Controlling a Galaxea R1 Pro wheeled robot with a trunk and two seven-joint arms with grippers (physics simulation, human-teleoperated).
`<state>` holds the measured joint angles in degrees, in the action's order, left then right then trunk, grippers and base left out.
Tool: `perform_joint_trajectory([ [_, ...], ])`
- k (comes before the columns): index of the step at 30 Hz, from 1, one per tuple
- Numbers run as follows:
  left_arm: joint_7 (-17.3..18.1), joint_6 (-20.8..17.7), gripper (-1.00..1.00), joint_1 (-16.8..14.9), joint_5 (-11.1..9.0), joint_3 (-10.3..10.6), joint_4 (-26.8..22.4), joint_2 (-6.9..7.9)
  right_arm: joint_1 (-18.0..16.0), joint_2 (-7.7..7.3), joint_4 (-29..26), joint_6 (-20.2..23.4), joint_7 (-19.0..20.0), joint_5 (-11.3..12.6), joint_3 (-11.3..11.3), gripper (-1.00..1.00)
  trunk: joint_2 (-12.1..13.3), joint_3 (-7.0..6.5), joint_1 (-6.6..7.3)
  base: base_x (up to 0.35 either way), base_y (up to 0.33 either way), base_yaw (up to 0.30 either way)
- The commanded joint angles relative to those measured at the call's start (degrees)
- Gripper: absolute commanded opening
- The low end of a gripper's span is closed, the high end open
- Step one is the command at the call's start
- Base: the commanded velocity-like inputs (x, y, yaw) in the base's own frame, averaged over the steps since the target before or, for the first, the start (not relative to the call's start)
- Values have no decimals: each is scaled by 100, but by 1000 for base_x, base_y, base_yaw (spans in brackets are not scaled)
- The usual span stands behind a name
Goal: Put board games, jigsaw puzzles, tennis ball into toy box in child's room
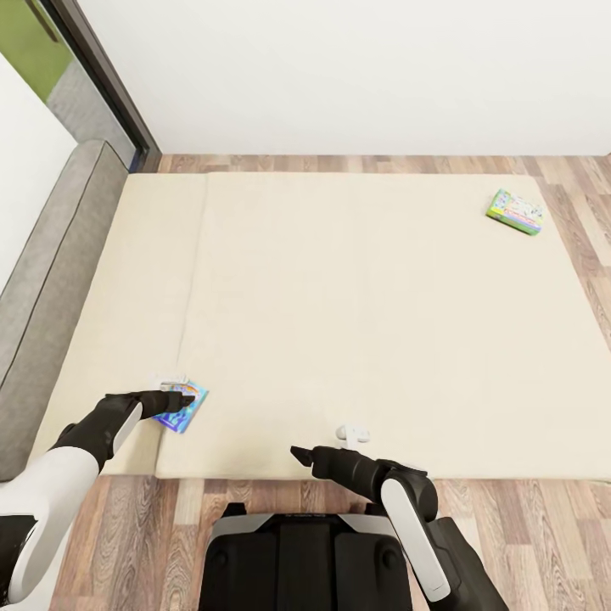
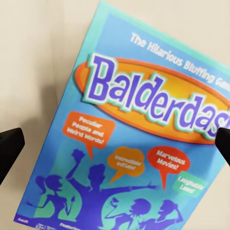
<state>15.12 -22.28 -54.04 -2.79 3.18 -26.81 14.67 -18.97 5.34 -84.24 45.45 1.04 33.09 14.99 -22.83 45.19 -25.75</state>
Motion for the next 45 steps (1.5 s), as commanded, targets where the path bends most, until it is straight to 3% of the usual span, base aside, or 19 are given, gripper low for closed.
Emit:
perform_joint_trajectory([
  [1,0,-31,100,-1,-29,33,-9,8,-2,4,-5,29,11,-9,-5,100,-9,15,-3,0,0,0],
  [17,0,0,100,-1,-29,33,-9,9,-2,12,-4,21,11,-15,2,100,-9,150,-3,0,0,0],
  [45,0,293,100,7,-20,42,-9,27,-2,19,-16,10,15,-16,5,100,-9,163,-3,0,0,0],
])
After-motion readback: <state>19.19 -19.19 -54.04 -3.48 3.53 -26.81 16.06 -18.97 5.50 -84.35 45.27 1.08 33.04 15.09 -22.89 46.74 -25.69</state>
